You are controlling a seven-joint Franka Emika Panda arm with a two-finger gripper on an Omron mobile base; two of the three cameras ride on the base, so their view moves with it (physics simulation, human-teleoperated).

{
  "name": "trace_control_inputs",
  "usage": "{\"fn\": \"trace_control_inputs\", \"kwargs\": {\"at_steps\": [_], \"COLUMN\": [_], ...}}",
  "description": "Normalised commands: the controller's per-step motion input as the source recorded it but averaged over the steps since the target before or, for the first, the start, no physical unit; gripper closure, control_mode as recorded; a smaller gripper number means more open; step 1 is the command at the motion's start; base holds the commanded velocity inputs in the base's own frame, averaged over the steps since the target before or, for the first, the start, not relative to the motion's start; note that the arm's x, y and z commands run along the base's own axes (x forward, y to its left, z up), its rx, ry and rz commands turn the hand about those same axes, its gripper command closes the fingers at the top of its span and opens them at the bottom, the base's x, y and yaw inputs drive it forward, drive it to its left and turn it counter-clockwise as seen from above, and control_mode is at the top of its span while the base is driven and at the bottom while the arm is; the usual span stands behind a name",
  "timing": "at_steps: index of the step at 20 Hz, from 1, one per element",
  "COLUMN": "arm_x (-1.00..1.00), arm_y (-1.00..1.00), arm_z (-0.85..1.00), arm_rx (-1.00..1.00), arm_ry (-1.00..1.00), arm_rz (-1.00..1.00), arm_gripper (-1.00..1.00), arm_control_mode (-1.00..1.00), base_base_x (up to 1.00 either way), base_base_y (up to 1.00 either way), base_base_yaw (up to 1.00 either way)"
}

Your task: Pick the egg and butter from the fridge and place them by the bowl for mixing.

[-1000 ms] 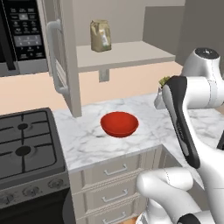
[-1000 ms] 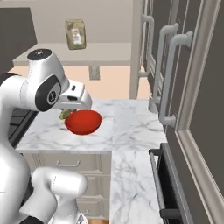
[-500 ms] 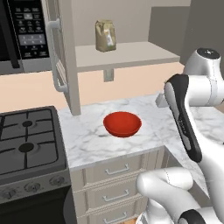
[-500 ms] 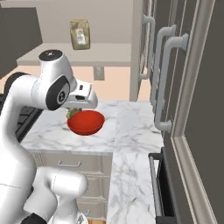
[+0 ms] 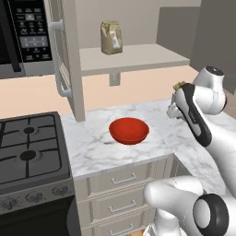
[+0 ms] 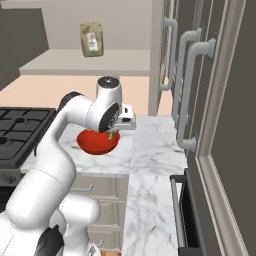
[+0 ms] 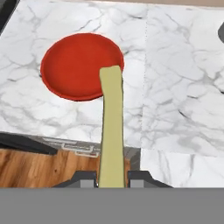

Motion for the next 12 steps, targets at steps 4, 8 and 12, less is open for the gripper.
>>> {"fn": "trace_control_inputs", "kwargs": {"at_steps": [4, 8, 12], "arm_x": [0.66, 0.54, 0.24], "arm_y": [-0.15, -0.11, -0.08], "arm_z": [-0.73, -0.73, -0.68], "arm_rx": [0.00, 0.00, 0.00], "arm_ry": [0.01, 0.00, 0.00], "arm_rz": [0.11, 0.10, 0.13], "arm_gripper": [1.00, 1.00, 1.00], "arm_control_mode": [-1.00, -1.00, -1.00], "base_base_x": [0.00, 0.00, 0.00], "base_base_y": [0.00, 0.00, 0.00], "base_base_yaw": [0.00, 0.00, 0.00]}}
